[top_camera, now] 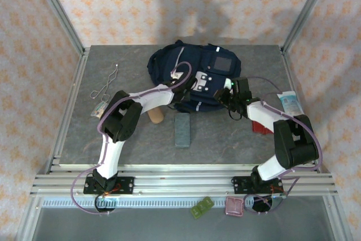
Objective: Pack books, pencil case, and school supplies into a backpack
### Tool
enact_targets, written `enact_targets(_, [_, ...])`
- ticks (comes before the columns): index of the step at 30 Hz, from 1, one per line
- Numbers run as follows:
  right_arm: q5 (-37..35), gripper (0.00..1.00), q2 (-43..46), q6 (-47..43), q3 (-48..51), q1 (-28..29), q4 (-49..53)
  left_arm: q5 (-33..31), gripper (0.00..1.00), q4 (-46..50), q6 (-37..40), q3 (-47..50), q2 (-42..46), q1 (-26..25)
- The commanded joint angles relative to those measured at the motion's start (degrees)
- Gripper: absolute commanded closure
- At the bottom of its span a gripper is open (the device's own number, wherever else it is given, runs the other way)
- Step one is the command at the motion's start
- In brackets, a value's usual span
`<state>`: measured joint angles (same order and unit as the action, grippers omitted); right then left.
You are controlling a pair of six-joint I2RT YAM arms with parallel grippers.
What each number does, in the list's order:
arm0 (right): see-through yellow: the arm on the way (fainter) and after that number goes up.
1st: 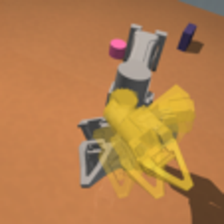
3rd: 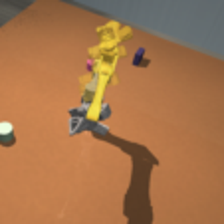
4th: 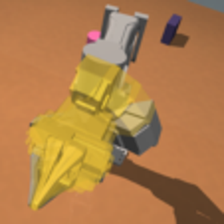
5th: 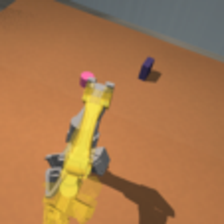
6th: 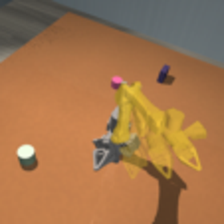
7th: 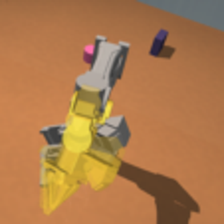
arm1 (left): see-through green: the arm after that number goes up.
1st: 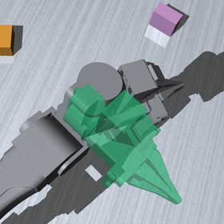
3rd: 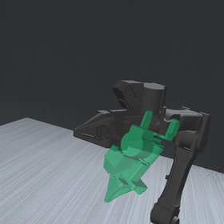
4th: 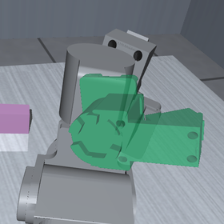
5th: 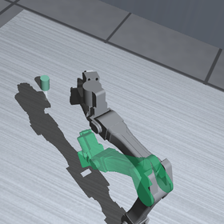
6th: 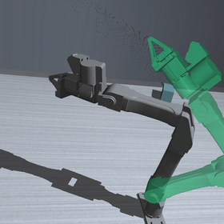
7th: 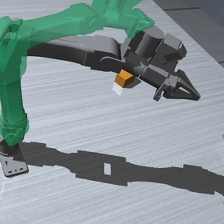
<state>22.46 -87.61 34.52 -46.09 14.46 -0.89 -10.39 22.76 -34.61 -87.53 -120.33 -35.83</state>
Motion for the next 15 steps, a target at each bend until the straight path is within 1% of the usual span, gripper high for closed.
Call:
enact_targets(1, [-0.72,0.61,0.22,0.57,0.65,0.04,-1.4,1.84,0.8,-1.08,0.68,0.19,-0.31,1.07])
enact_targets(2, [-0.44,0.61,0.41,0.55,0.47,0.04,-1.49,2.18,0.81,-1.13,2.04,0.21,-0.51,1.16])
enact_targets(4, [0.25,0.61,1.08,0.22,0.1,0.33,-1.4,3.57,0.88,-1.66,2.49,0.51,-0.77,1.45])
enact_targets(5, [0.47,0.61,1.45,-0.02,-0.27,0.63,-1.12,4.11,0.89,-1.59,2.57,0.58,-0.94,1.55])
enact_targets(7, [0.57,0.61,2.1,-0.42,-1.16,1.57,-0.36,5.1,1.0,-1.57,3.18,0.53,-1.04,1.64])
enact_targets(11, [3.35,0.6,2.03,0.32,-2.2,4.12,-1.23,8.33,1.0,-0.3,5.75,-0.27,-0.53,1.64])
enact_targets(15, [6.08,0.61,-0.85,1.6,-3.37,7.77,-4.13,11.92,1.0,0.38,8.74,-0.32,2.33,1.47])
